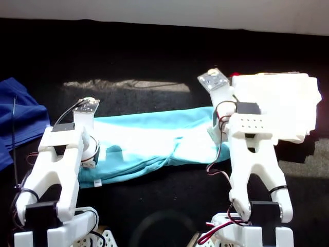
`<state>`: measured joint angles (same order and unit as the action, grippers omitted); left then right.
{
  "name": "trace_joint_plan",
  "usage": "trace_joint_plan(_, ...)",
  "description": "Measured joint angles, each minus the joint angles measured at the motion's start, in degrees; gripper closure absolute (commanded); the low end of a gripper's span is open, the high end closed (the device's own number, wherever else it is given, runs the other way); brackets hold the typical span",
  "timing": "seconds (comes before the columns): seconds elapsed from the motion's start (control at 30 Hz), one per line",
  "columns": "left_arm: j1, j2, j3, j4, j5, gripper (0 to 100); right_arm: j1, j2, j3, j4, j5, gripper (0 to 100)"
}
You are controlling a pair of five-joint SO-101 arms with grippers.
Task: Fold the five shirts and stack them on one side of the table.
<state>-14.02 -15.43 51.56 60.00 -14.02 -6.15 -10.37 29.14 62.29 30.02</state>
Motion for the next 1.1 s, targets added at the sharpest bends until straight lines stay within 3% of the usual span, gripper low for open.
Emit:
trace_joint_plan(0.17, 0.00, -9.41, 0.00, 4.48, 0.00, 99, 4.04, 2.99, 8.09, -14.42, 0.00, 99.2)
trace_joint_plan(0.33, -1.67, -12.84, 0.00, 4.84, 0.00, 99, 8.44, 4.84, 8.26, -16.26, 0.00, 99.2)
trace_joint_plan(0.53, -2.81, -9.76, -0.09, 4.84, 0.00, 91, 9.32, 3.08, 4.57, -9.93, 0.00, 99.2)
trace_joint_plan(0.73, -7.91, -4.66, -8.44, 7.56, 5.10, 79, 7.38, -11.78, 4.48, -3.34, -1.41, 99.2)
trace_joint_plan(0.93, -10.64, 3.52, -15.74, 11.96, 5.89, 78, 7.12, -28.84, 5.27, 6.15, -6.24, 99.2)
trace_joint_plan(1.1, -10.64, 10.55, -21.80, 12.84, 5.89, 78, 7.12, -37.27, 12.92, 7.47, -6.59, 99.2)
